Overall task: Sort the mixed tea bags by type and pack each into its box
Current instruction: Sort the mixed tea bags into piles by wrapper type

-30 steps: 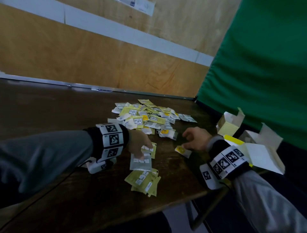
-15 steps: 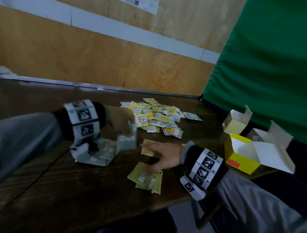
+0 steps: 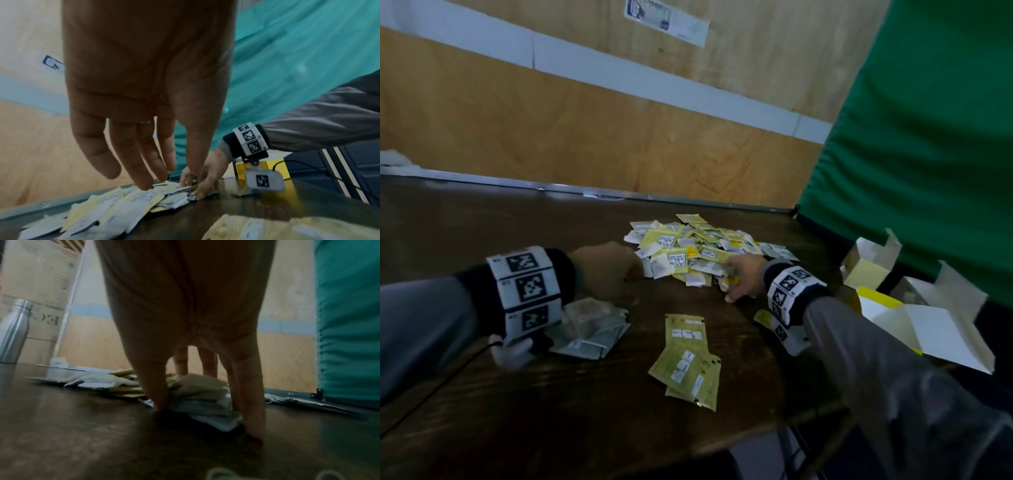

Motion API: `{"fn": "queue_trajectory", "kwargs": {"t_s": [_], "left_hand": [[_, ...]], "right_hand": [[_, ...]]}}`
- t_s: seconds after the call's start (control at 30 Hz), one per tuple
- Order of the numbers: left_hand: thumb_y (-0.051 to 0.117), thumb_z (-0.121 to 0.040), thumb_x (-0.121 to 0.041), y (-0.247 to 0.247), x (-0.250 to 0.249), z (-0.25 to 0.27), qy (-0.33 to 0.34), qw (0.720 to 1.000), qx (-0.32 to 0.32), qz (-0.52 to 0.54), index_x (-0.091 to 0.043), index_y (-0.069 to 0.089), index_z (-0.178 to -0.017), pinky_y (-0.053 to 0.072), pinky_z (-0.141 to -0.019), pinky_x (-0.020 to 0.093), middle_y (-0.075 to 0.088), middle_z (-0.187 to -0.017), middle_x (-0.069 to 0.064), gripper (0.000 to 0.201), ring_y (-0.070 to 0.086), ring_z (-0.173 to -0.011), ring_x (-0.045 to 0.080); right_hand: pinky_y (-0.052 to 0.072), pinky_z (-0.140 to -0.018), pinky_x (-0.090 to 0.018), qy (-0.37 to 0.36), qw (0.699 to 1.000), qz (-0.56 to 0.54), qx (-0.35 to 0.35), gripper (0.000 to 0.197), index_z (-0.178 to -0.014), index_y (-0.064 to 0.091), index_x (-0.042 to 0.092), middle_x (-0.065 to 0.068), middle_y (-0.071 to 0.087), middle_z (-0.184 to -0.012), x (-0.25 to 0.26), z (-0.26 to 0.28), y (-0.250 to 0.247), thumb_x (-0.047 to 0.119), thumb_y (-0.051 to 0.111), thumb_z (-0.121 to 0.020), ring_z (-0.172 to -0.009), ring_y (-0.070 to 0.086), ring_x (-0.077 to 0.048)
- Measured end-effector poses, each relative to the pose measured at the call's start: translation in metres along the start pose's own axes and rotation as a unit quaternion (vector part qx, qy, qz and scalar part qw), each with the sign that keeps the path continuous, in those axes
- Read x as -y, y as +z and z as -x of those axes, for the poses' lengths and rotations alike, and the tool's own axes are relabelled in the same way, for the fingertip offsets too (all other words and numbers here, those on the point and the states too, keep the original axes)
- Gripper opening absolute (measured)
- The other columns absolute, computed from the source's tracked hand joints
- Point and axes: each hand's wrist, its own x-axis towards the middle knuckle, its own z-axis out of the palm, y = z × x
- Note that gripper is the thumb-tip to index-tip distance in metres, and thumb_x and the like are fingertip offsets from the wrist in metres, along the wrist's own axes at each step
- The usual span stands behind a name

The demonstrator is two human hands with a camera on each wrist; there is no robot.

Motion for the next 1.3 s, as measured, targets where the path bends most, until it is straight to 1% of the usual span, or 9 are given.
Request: {"fn": "queue_trajectory", "kwargs": {"t_s": [0.17, 0.33, 0.53, 0.63, 0.77, 0.9, 1.13, 1.2, 1.3], "left_hand": [[0.068, -0.084, -0.033, -0.010, -0.025, -0.015, 0.024, 0.985, -0.049, 0.164, -0.017, 0.065, -0.111, 0.044, -0.085, 0.021, 0.063, -0.108, -0.006, 0.031, 0.057, -0.097, 0.008], [0.071, -0.084, -0.028, -0.017, -0.041, -0.042, 0.022, 0.959, -0.051, 0.278, -0.013, 0.067, -0.109, 0.045, -0.088, 0.023, 0.065, -0.105, -0.003, 0.030, 0.059, -0.101, 0.011], [0.067, -0.088, -0.022, -0.016, -0.072, -0.064, 0.027, 0.937, -0.016, 0.349, -0.012, 0.065, -0.110, 0.049, -0.096, 0.032, 0.063, -0.101, -0.001, 0.024, 0.059, -0.098, 0.014], [0.065, -0.089, -0.030, -0.010, -0.095, -0.076, 0.062, 0.969, 0.047, 0.233, -0.010, 0.065, -0.115, 0.045, -0.089, 0.027, 0.062, -0.113, 0.005, 0.033, 0.058, -0.104, 0.019], [0.064, -0.083, -0.053, 0.001, -0.120, -0.094, 0.053, 0.988, 0.124, 0.077, -0.015, 0.046, -0.092, 0.035, -0.066, 0.030, 0.045, -0.092, 0.003, 0.043, 0.040, -0.069, 0.015], [0.069, -0.081, -0.050, 0.001, -0.132, -0.098, 0.042, 0.984, 0.173, 0.032, -0.008, 0.050, -0.084, 0.036, -0.058, 0.025, 0.046, -0.073, 0.001, 0.046, 0.041, -0.062, 0.014], [0.071, -0.084, -0.031, -0.005, -0.117, -0.098, 0.019, 0.986, 0.122, 0.109, -0.008, 0.059, -0.110, 0.047, -0.069, 0.031, 0.061, -0.100, 0.008, 0.037, 0.059, -0.085, 0.023], [0.064, -0.088, -0.022, -0.018, -0.100, -0.092, -0.006, 0.986, 0.077, 0.148, -0.009, 0.057, -0.092, 0.040, -0.063, 0.029, 0.056, -0.087, 0.009, 0.016, 0.050, -0.074, 0.022], [0.061, -0.089, -0.020, -0.037, -0.058, -0.082, -0.064, 0.977, 0.028, 0.204, -0.008, 0.050, -0.072, 0.032, -0.050, 0.027, 0.047, -0.066, 0.007, 0.024, 0.038, -0.052, 0.018]], "right_hand": [[0.050, -0.082, -0.034, 0.006, 0.999, -0.004, -0.040, 0.028, -0.118, 0.055, 0.016, -0.006, 0.057, -0.121, 0.000, -0.014, 0.002, 0.016, 0.054, -0.091, -0.105, 0.057, -0.025], [0.055, -0.085, -0.036, 0.065, 0.985, -0.145, -0.064, 0.030, -0.114, 0.062, 0.015, -0.006, 0.060, -0.113, -0.030, -0.018, -0.002, 0.009, 0.062, -0.084, -0.103, 0.061, -0.025], [0.056, -0.049, -0.026, 0.083, 0.859, -0.494, -0.106, 0.025, -0.109, 0.055, 0.005, -0.012, 0.058, -0.096, -0.047, 0.013, -0.009, -0.001, 0.061, -0.085, -0.075, 0.064, -0.021], [0.052, -0.054, -0.024, 0.078, 0.924, -0.369, -0.067, 0.011, -0.100, 0.059, 0.006, -0.011, 0.061, -0.097, -0.055, 0.029, -0.008, 0.008, 0.060, -0.088, -0.077, 0.063, -0.019], [0.051, -0.080, -0.035, 0.100, 0.986, -0.134, 0.003, 0.014, -0.085, 0.066, 0.014, -0.006, 0.064, -0.096, -0.073, 0.044, 0.001, 0.019, 0.054, -0.091, -0.098, 0.063, -0.024], [0.050, -0.089, -0.034, 0.098, 0.989, -0.106, 0.030, 0.031, -0.110, 0.066, 0.012, -0.003, 0.063, -0.109, -0.073, 0.044, -0.002, 0.035, 0.060, -0.089, -0.103, 0.059, -0.020], [0.046, -0.089, -0.036, 0.073, 0.995, -0.061, -0.001, 0.060, -0.130, 0.050, 0.005, -0.011, 0.058, -0.120, -0.023, 0.012, -0.023, 0.051, 0.046, -0.092, -0.104, 0.056, -0.025], [0.043, -0.081, -0.035, 0.093, 0.992, -0.079, 0.023, 0.066, -0.129, 0.049, -0.001, -0.015, 0.058, -0.121, -0.007, 0.006, -0.021, 0.054, 0.036, -0.095, -0.096, 0.054, -0.027], [0.035, -0.100, -0.033, 0.075, 0.976, -0.200, 0.035, 0.064, -0.143, 0.030, 0.003, -0.011, 0.034, -0.148, 0.011, -0.002, -0.012, 0.049, 0.033, -0.098, -0.131, 0.039, -0.028]]}}
